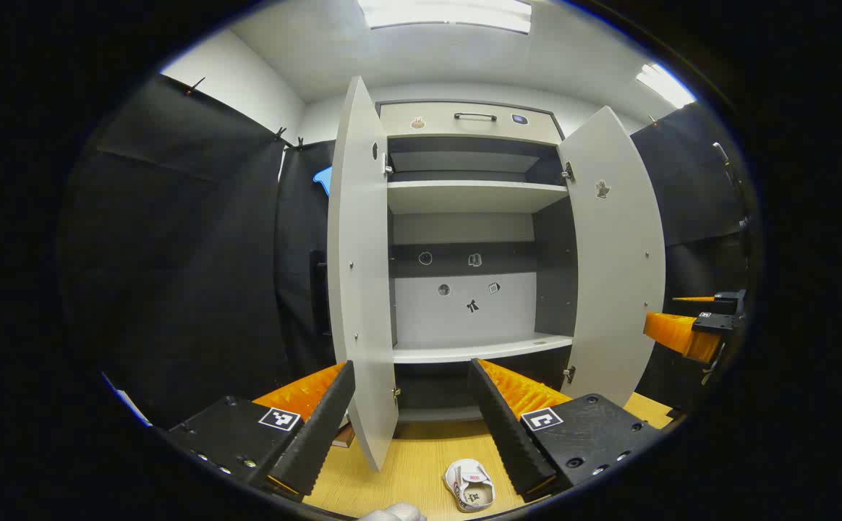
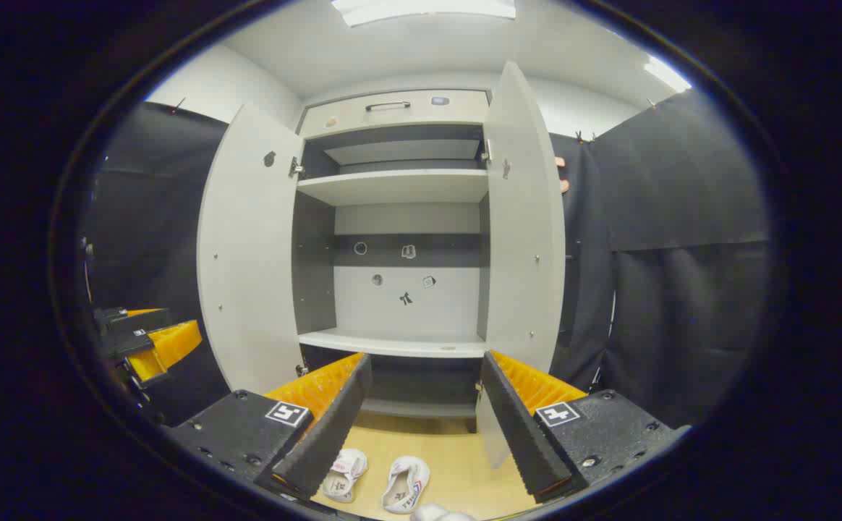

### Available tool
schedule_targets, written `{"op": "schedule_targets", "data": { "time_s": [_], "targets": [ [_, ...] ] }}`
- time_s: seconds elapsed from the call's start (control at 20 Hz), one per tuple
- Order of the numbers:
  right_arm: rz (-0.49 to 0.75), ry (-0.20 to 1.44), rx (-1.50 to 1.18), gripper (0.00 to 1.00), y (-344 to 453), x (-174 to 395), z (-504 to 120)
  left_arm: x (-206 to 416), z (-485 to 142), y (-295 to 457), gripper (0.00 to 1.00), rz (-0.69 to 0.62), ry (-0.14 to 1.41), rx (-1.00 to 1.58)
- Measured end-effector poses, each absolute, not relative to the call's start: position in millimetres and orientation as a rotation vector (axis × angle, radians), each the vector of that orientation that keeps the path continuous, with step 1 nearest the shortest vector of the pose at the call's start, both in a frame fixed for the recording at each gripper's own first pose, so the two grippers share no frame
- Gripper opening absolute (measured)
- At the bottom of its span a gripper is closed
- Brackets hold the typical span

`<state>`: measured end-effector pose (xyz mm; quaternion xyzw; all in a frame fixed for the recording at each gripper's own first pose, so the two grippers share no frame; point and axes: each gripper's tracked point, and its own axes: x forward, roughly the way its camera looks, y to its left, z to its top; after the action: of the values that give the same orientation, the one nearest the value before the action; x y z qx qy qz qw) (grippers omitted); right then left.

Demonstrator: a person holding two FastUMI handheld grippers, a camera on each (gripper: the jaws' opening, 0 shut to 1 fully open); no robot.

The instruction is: Grab one shoe with the right hand and put it into the shoe cabinet, grab the other shoe with the left hand and put it into the shoe cabinet; then close the right door with the right hand and the left door with the left hand.

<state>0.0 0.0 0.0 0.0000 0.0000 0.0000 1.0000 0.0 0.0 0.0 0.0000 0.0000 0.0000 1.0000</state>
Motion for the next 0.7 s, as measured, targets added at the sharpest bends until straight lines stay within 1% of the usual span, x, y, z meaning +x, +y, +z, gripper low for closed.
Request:
{"op": "schedule_targets", "data": {
  "time_s": [0.7],
  "targets": [
    [-0.026, 0.017, -0.010, 0.99, -4.5, -2.1, -4.6, 1.5, -2.4, 0.7, 0.95, -0.020, 0.001, 0.014]
  ]
}}
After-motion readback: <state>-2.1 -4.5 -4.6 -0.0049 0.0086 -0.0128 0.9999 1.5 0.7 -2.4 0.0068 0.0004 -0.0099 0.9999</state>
